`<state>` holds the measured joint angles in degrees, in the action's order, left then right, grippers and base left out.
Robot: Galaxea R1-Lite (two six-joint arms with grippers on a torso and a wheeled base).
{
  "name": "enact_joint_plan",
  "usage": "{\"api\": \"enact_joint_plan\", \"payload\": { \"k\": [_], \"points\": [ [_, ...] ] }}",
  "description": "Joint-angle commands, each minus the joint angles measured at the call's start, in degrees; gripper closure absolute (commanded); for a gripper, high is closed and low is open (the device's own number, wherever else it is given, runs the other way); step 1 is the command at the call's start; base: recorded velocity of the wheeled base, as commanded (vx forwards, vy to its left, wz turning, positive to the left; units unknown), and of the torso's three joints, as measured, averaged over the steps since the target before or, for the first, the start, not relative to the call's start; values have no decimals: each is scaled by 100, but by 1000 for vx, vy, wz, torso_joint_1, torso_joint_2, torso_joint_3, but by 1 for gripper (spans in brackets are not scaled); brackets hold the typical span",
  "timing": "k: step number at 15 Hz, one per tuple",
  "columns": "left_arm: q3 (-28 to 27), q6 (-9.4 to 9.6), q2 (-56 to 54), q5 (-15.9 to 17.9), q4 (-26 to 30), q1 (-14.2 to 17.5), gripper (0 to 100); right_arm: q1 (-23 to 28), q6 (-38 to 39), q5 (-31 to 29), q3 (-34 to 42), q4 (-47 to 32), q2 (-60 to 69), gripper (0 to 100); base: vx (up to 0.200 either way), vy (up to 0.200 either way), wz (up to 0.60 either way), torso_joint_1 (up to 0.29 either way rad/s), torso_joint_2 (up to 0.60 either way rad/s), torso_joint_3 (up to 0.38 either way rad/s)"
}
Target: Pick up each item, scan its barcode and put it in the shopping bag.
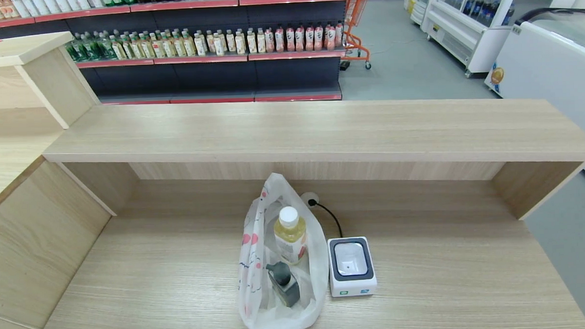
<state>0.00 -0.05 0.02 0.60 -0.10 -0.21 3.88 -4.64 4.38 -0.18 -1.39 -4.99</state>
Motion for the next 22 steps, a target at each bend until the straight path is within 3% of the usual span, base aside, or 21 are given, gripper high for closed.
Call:
{"api": "enact_joint_plan", "payload": {
  "k": [1,10,11,22],
  "points": [
    [0,-4,-2,2,-8,-6,0,-1,-1,2,1,-2,-38,0,0,0,0,0,0,0],
    [0,-4,-2,2,-8,3,0,-1,122,-7,1,-10,-38,0,0,0,0,0,0,0],
    [0,-4,-2,2,-8,-6,0,-1,113,-7,1,-10,-38,100,0,0,0,0,0,0],
    [0,-4,-2,2,-8,3,0,-1,-19,11,-8,-28,-38,100,0,0,0,0,0,0]
  ]
}}
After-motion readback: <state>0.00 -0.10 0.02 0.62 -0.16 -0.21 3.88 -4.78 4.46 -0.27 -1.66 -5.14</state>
